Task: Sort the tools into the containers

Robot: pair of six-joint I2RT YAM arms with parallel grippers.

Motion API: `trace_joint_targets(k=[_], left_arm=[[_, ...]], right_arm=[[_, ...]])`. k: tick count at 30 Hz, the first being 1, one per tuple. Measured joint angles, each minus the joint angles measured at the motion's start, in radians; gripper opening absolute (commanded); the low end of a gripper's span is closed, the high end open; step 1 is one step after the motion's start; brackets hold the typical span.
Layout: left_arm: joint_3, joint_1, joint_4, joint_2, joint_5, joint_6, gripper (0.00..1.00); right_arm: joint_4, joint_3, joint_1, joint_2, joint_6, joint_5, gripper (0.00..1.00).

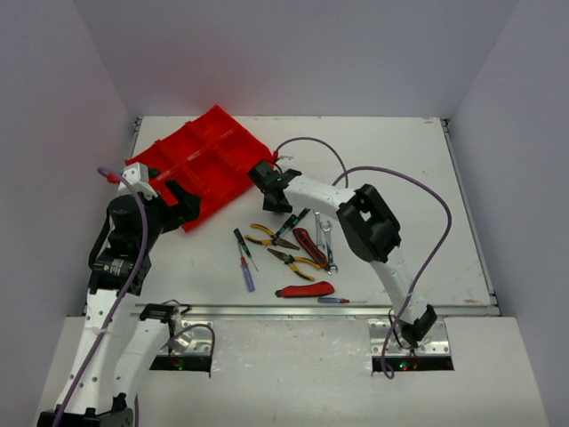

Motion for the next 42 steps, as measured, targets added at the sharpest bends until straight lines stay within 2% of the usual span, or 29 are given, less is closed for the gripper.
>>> trace_joint_targets(k=[3, 7, 10, 13, 16, 21, 22, 26, 28, 29, 31, 33, 34, 35, 36, 37, 40, 42], left_arm=[[0.000, 0.000, 0.005, 0.043, 0.070, -0.007, 1.00], [-0.002, 0.000, 0.068, 0.130, 0.242, -0.055, 1.00], [-0.040, 0.000, 0.197, 0.209, 0.421, -0.124, 1.00], [-0.133, -0.003, 0.365, 0.274, 0.569, -0.232, 1.00], [-0.188, -0.034, 0.484, 0.309, 0.646, -0.340, 1.00], [-0.190, -0.161, 0.675, 0.351, 0.695, -0.454, 0.95], [-0.190, -0.181, 0.699, 0.356, 0.699, -0.468, 0.91], [-0.190, -0.210, 0.765, 0.365, 0.704, -0.507, 0.38], [-0.191, -0.214, 0.787, 0.368, 0.703, -0.519, 0.19], [-0.191, -0.214, 0.797, 0.371, 0.703, -0.522, 0.06], [-0.191, -0.216, 0.811, 0.374, 0.703, -0.535, 0.00], [-0.191, -0.221, 0.826, 0.374, 0.705, -0.550, 0.00], [-0.191, -0.222, 0.830, 0.373, 0.704, -0.550, 0.00], [-0.191, -0.224, 0.829, 0.370, 0.699, -0.551, 0.00], [-0.191, -0.226, 0.827, 0.367, 0.693, -0.551, 0.00], [-0.190, -0.226, 0.820, 0.362, 0.680, -0.550, 0.00], [-0.179, -0.227, 0.757, 0.343, 0.620, -0.529, 0.00], [-0.153, -0.227, 0.678, 0.340, 0.549, -0.506, 0.00]], right_arm=[[0.136, -0.140, 0.013, -0.108, -0.186, -0.055, 0.00], [0.347, -0.447, 0.054, -0.396, -0.416, -0.241, 0.00], [0.541, -0.656, 0.080, -0.638, -0.532, -0.435, 0.00], [0.677, -0.792, 0.083, -0.808, -0.598, -0.584, 0.00], [0.767, -0.875, 0.084, -0.897, -0.635, -0.711, 0.00], [0.815, -0.916, 0.084, -0.927, -0.668, -0.832, 0.00], [0.818, -0.917, 0.085, -0.930, -0.674, -0.850, 0.00], [0.829, -0.917, 0.084, -0.951, -0.686, -0.884, 0.00], [0.837, -0.917, 0.084, -0.959, -0.689, -0.890, 0.00], [0.842, -0.917, 0.084, -0.962, -0.691, -0.892, 0.00], [0.847, -0.917, 0.084, -0.963, -0.693, -0.892, 0.00], [0.842, -0.918, 0.085, -0.962, -0.699, -0.891, 0.00], [0.841, -0.919, 0.085, -0.962, -0.699, -0.893, 0.05], [0.841, -0.919, 0.085, -0.962, -0.700, -0.893, 0.16], [0.844, -0.919, 0.085, -0.962, -0.702, -0.891, 0.42], [0.845, -0.919, 0.085, -0.962, -0.703, -0.890, 0.52], [0.849, -0.918, 0.086, -0.962, -0.700, -0.861, 0.95], [0.842, -0.913, 0.085, -0.961, -0.699, -0.826, 0.99]])
